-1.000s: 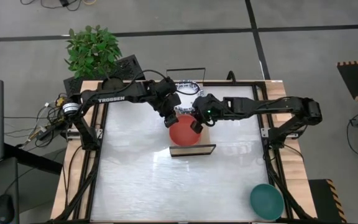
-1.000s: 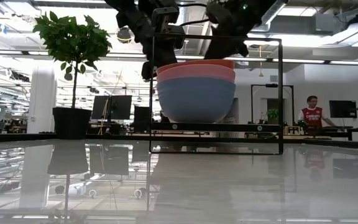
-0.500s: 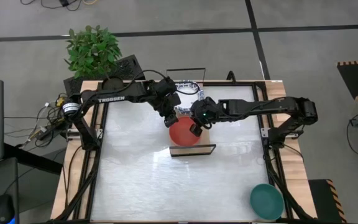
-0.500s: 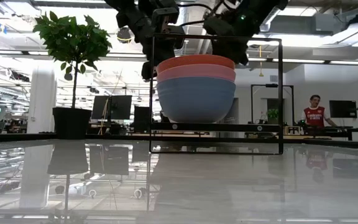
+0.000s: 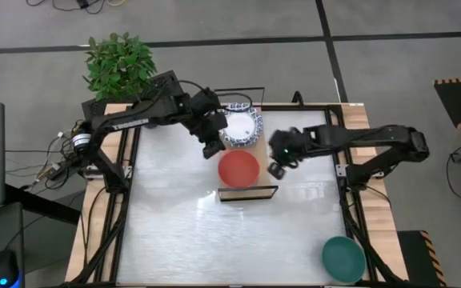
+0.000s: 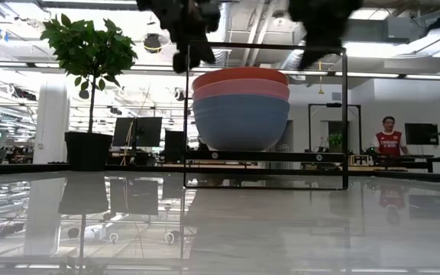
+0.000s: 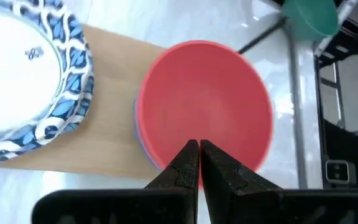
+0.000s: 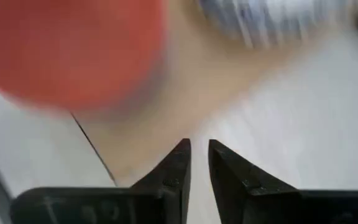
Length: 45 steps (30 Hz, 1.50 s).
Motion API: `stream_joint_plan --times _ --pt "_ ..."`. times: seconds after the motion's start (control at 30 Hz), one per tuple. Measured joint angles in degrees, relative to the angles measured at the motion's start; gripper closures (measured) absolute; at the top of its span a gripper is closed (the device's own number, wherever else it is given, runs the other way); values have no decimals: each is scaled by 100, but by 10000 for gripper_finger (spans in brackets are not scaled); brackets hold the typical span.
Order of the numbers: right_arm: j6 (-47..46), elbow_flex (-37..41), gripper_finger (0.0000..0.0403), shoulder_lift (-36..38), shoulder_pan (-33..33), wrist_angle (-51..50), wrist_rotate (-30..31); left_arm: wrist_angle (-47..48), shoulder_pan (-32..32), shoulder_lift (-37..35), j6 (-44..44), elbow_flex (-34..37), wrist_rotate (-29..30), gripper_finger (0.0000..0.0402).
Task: Place and stack bowls onto a shelf
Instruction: Stack the green bowl on top of the orange bowl on the shelf
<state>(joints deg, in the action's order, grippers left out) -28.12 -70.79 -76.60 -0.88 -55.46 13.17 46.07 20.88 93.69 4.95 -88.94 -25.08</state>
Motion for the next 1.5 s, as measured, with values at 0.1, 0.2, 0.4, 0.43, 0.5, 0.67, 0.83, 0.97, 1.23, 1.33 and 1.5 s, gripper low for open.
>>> stream_joint_plan --times 0.1,0.2,0.4,0.43,0.5,0.67,0.83,0.97,1.23,1.33,1.5 --pt "-824 133 295 48 362 -1033 -19 10 -86 -183 -296 0 56 395" --pt "-1581 366 250 48 852 -1507 -550 38 -214 -277 -398 2 193 377" --pt "-2706 709 159 46 2017 -1900 -1832 351 -453 -321 -704 2 240 327" --pt "-2786 721 152 46 2197 -1946 -1900 377 -483 -321 -729 2 243 319" --pt "-2883 722 145 46 2577 -2050 -1915 436 -531 -321 -732 2 250 305" --pt "-2656 722 149 46 3609 -2078 -1909 432 -612 -321 -727 2 260 282" --pt "-2926 934 154 46 4334 -1965 -1916 430 -671 -321 -679 2 320 278" --pt "-3169 1185 154 46 4673 -1394 -1930 422 -707 -321 -673 2 344 278" --pt "-3404 1562 155 44 4980 -706 -2022 417 -710 -321 -417 2 343 278" --pt "-3355 1629 155 44 5112 -690 -2070 419 -710 -321 -371 2 344 278" --pt "-3354 1891 155 44 5358 -290 -2222 422 -710 -321 -365 2 343 278"
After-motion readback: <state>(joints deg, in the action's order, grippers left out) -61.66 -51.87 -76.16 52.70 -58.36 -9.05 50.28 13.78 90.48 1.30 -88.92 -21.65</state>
